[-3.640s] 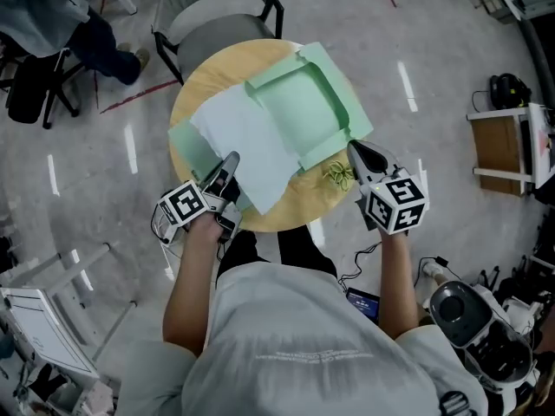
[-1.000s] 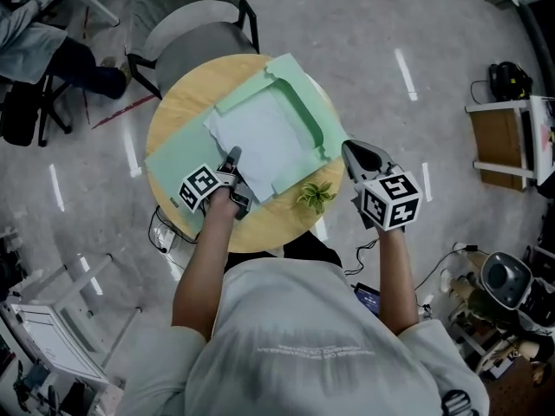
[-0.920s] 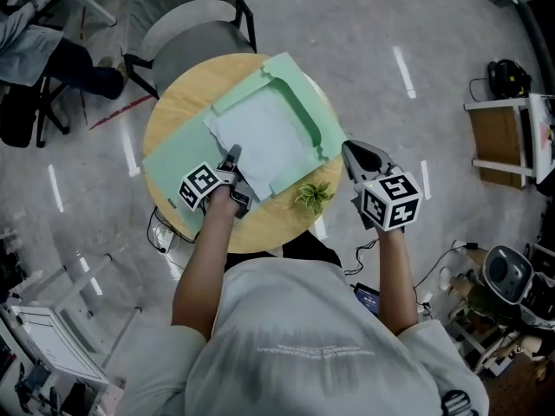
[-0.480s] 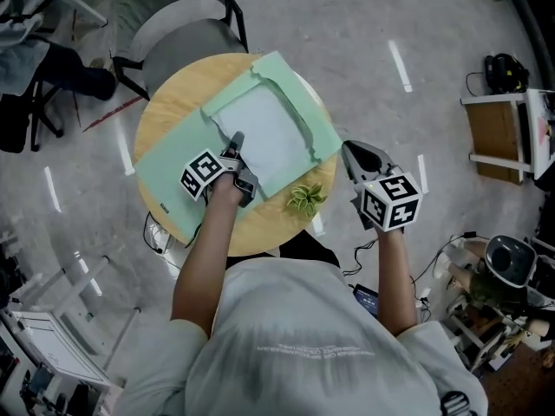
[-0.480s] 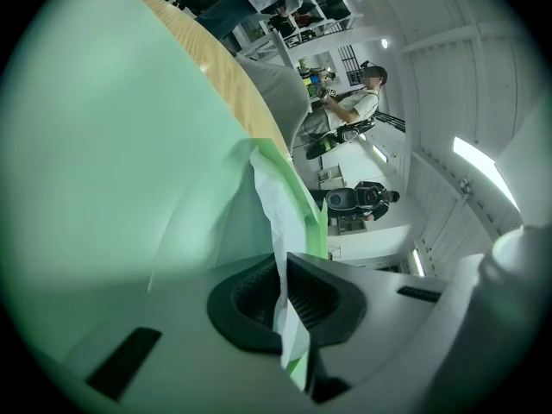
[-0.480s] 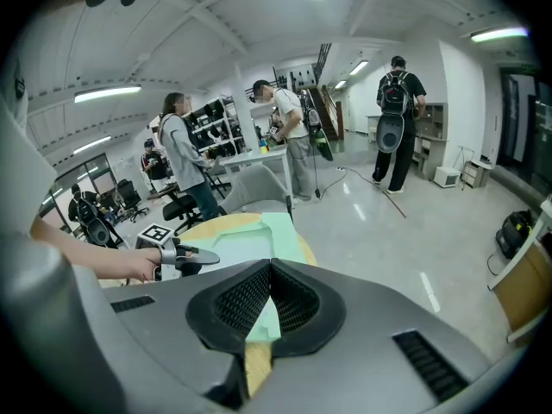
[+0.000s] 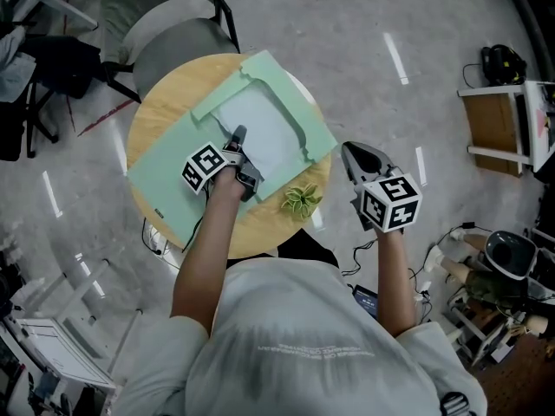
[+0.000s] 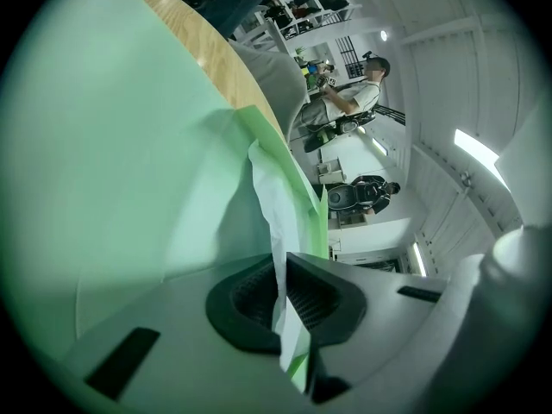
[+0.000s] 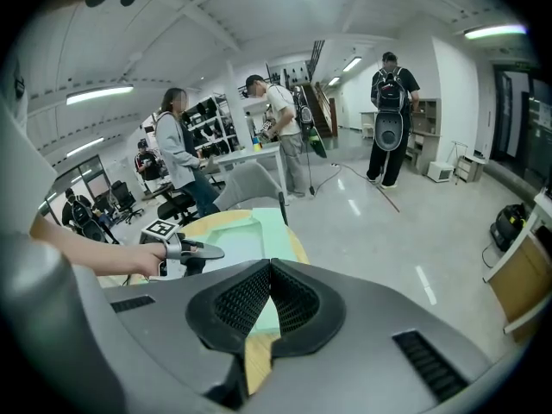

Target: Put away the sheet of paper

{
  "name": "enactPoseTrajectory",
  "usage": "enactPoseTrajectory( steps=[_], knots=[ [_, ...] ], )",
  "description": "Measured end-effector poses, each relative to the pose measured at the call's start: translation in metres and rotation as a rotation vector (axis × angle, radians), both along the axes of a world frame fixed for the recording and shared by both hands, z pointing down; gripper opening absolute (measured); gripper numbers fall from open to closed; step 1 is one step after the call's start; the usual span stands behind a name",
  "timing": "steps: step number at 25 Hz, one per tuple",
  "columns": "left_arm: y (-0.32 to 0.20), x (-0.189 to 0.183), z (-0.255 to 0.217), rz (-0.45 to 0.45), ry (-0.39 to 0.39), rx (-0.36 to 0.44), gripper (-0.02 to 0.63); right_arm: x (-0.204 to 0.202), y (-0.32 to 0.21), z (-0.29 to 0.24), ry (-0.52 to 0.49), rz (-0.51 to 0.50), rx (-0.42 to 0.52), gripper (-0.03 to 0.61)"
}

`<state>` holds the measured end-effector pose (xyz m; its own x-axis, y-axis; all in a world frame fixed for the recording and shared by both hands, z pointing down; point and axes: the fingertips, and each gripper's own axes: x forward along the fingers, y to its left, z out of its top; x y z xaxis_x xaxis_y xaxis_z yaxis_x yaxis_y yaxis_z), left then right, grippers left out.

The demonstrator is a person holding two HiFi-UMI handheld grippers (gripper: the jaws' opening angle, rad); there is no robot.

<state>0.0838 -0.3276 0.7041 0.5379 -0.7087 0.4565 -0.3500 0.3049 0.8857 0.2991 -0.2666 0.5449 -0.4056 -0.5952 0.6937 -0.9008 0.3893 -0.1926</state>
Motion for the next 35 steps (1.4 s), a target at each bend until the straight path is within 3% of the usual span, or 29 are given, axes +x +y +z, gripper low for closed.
enactPoseTrajectory(
  steps=[8, 10, 13, 21, 26, 29, 35],
  knots=[
    [0.003, 0.014, 0.002, 0.139, -0.071, 0.04, 0.023, 0.0, 0.006, 0.003, -0.004, 0.015, -0.006, 0.028],
    [0.008, 0.013, 0.001, 0.179, -0.094, 0.038, 0.054, -0.001, 0.008, 0.001, -0.005, 0.019, -0.004, 0.029],
    [0.015, 0.011, -0.002, 0.235, -0.125, 0.03, 0.167, -0.005, 0.012, -0.001, -0.007, 0.02, 0.0, 0.028],
    [0.036, 0.001, -0.004, 0.338, -0.211, 0.008, 0.224, -0.019, 0.021, -0.006, -0.014, 0.009, 0.006, 0.029],
    [0.051, -0.01, -0.01, 0.343, -0.219, 0.021, 0.224, -0.024, 0.025, -0.014, -0.012, 0.009, 0.032, 0.028],
    [0.06, -0.024, -0.021, 0.38, -0.278, 0.067, 0.21, -0.031, 0.027, -0.023, -0.007, 0.009, 0.059, 0.028],
    [0.068, -0.069, -0.072, 0.412, -0.392, 0.24, 0.061, -0.048, 0.037, -0.054, 0.036, 0.008, 0.157, 0.028]
  ],
)
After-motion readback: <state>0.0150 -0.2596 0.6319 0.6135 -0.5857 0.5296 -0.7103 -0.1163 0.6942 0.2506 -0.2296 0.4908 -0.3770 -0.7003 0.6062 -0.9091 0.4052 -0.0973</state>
